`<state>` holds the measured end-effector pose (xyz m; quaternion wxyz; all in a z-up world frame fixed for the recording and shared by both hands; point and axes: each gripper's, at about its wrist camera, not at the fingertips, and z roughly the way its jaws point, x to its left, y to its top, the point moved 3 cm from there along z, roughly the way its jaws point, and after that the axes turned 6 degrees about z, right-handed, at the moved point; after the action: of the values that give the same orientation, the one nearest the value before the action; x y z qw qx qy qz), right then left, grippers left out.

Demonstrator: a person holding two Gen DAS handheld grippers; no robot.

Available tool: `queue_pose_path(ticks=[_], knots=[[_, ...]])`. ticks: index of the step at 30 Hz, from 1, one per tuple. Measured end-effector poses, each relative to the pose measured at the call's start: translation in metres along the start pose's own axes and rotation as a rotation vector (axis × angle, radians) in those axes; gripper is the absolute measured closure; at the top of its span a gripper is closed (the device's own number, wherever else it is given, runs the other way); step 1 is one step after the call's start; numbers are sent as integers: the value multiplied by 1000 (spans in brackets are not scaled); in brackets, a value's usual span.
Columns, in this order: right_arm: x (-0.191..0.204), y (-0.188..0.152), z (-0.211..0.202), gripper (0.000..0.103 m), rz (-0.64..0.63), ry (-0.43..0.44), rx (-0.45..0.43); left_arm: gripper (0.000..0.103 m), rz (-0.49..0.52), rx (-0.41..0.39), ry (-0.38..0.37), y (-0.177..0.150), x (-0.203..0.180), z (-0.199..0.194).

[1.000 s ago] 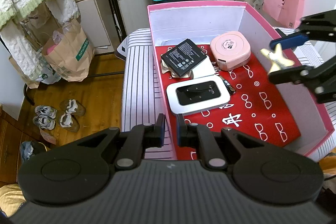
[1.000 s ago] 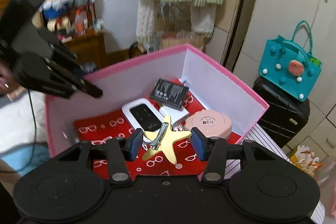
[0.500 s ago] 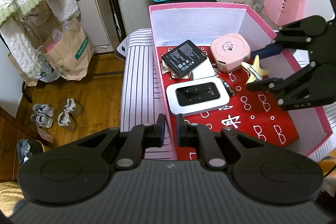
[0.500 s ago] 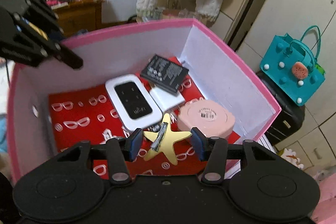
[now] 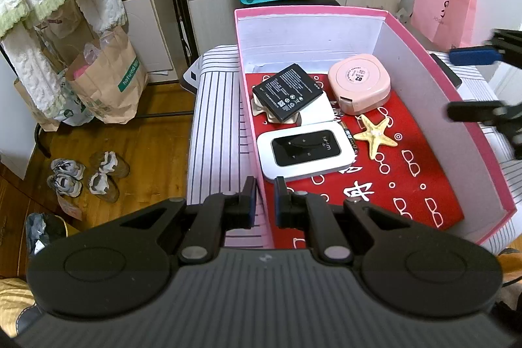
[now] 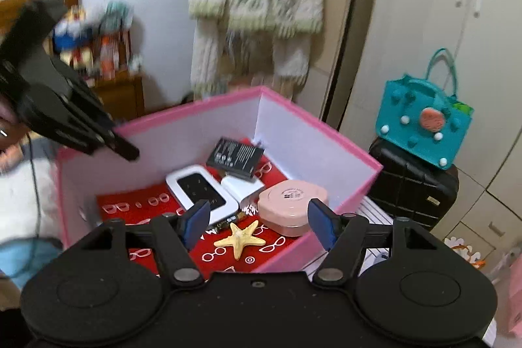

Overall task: Organize rigid objects
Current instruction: 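Move the right gripper to the table and grasp the purple starfish clip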

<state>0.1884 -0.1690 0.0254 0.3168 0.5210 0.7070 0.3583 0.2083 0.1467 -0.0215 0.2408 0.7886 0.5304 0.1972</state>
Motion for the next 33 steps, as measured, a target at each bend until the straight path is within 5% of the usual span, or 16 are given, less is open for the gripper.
queue_pose_path(ticks=[13, 21, 26, 33], knots=[[-53, -69, -50, 32, 268, -54, -14, 93, -22, -5, 16, 1, -2, -2], [-52, -143, -28, 38, 424, -130, -48, 93, -41, -13, 28, -1, -2, -3], [-65, -154, -20, 48, 443, -177, -87, 92, -38, -10, 44, 0, -5, -3], [-82, -150, -2, 49, 395, -155, -47, 92, -43, -9, 44, 1, -7, -3]])
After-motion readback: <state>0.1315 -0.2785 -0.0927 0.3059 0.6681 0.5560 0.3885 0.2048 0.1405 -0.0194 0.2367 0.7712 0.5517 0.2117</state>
